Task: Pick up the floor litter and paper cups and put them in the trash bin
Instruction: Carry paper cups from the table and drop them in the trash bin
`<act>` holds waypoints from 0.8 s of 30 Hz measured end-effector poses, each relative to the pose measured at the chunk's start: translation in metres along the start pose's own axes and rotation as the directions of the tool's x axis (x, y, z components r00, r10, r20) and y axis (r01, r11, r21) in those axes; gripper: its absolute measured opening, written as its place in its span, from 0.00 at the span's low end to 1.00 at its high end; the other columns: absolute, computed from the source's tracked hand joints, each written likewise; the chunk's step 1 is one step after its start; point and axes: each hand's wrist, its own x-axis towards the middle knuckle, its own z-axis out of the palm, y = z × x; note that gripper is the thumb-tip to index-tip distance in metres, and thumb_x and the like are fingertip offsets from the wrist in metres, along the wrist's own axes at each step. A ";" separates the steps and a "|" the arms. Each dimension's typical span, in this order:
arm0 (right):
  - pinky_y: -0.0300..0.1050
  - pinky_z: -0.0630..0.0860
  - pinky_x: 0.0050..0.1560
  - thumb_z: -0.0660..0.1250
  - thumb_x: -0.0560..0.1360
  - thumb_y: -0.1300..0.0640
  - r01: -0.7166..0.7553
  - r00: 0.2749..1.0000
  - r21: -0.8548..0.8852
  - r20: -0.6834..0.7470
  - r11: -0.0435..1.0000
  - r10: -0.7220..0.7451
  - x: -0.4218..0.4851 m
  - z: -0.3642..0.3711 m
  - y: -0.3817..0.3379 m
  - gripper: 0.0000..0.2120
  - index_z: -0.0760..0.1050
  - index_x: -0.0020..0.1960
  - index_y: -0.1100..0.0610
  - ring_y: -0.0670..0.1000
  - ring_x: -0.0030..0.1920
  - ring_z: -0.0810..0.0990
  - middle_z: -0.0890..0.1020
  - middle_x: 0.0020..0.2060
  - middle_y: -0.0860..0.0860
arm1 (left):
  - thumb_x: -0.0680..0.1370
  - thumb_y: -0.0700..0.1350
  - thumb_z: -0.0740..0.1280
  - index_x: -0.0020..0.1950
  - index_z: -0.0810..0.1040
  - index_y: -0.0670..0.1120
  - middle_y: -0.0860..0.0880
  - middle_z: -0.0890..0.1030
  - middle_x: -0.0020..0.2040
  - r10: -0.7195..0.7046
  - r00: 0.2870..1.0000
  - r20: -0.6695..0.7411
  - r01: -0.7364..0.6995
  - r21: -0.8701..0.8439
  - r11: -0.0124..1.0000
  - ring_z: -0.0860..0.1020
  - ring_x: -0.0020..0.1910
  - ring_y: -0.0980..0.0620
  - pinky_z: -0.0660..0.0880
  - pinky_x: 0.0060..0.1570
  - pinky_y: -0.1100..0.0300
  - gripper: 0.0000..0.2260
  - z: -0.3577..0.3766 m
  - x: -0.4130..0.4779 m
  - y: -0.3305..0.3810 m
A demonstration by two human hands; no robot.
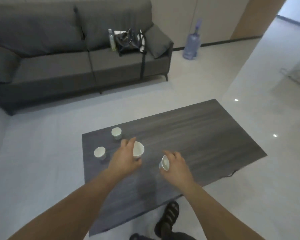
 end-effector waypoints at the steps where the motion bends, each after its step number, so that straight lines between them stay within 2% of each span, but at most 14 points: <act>1: 0.47 0.71 0.61 0.68 0.72 0.46 -0.018 0.999 0.019 -0.040 1.000 0.019 -0.012 -0.007 0.011 0.33 0.61 0.75 0.45 0.54 0.64 0.69 0.65 0.67 0.50 | 0.70 0.52 0.69 0.74 0.59 0.51 0.49 0.63 0.66 0.047 0.999 0.024 -0.047 -0.004 0.999 0.76 0.56 0.45 0.72 0.50 0.57 0.35 0.006 -0.002 0.016; 4: 0.45 0.71 0.61 0.68 0.73 0.45 -0.115 0.977 0.092 -0.170 0.989 0.129 -0.044 -0.036 0.050 0.32 0.61 0.74 0.45 0.52 0.66 0.68 0.65 0.68 0.48 | 0.70 0.52 0.69 0.74 0.61 0.51 0.49 0.64 0.66 0.198 0.976 0.094 -0.198 -0.005 0.980 0.76 0.56 0.46 0.73 0.52 0.57 0.34 0.024 -0.002 0.075; 9: 0.47 0.73 0.59 0.67 0.73 0.44 -0.269 0.890 0.212 -0.319 0.940 0.326 -0.100 -0.082 0.134 0.32 0.60 0.74 0.43 0.52 0.65 0.70 0.65 0.68 0.47 | 0.71 0.53 0.70 0.73 0.61 0.50 0.49 0.63 0.65 0.394 0.902 0.177 -0.406 0.039 0.913 0.76 0.54 0.46 0.75 0.51 0.55 0.33 0.062 -0.006 0.183; 13: 0.47 0.73 0.58 0.67 0.73 0.44 -0.373 0.801 0.279 -0.384 0.885 0.459 -0.155 -0.119 0.217 0.34 0.59 0.75 0.45 0.51 0.65 0.69 0.65 0.68 0.47 | 0.72 0.52 0.70 0.73 0.61 0.49 0.48 0.64 0.65 0.512 0.825 0.237 -0.539 0.059 0.840 0.76 0.55 0.45 0.75 0.51 0.55 0.33 0.109 -0.020 0.279; 20: 0.45 0.71 0.60 0.63 0.74 0.42 -0.500 0.652 0.346 -0.454 0.794 0.608 -0.277 -0.183 0.364 0.32 0.58 0.75 0.46 0.52 0.66 0.68 0.64 0.69 0.48 | 0.71 0.53 0.70 0.72 0.62 0.51 0.48 0.65 0.65 0.653 0.672 0.348 -0.687 -0.035 0.726 0.76 0.56 0.44 0.74 0.52 0.54 0.32 0.222 -0.082 0.448; 24: 0.45 0.71 0.60 0.64 0.75 0.45 -0.581 0.531 0.410 -0.464 0.704 0.709 -0.341 -0.209 0.433 0.32 0.58 0.76 0.47 0.52 0.66 0.67 0.64 0.69 0.48 | 0.71 0.52 0.71 0.73 0.61 0.49 0.47 0.65 0.66 0.716 0.567 0.407 -0.752 -0.099 0.652 0.75 0.58 0.44 0.73 0.53 0.55 0.34 0.278 -0.113 0.530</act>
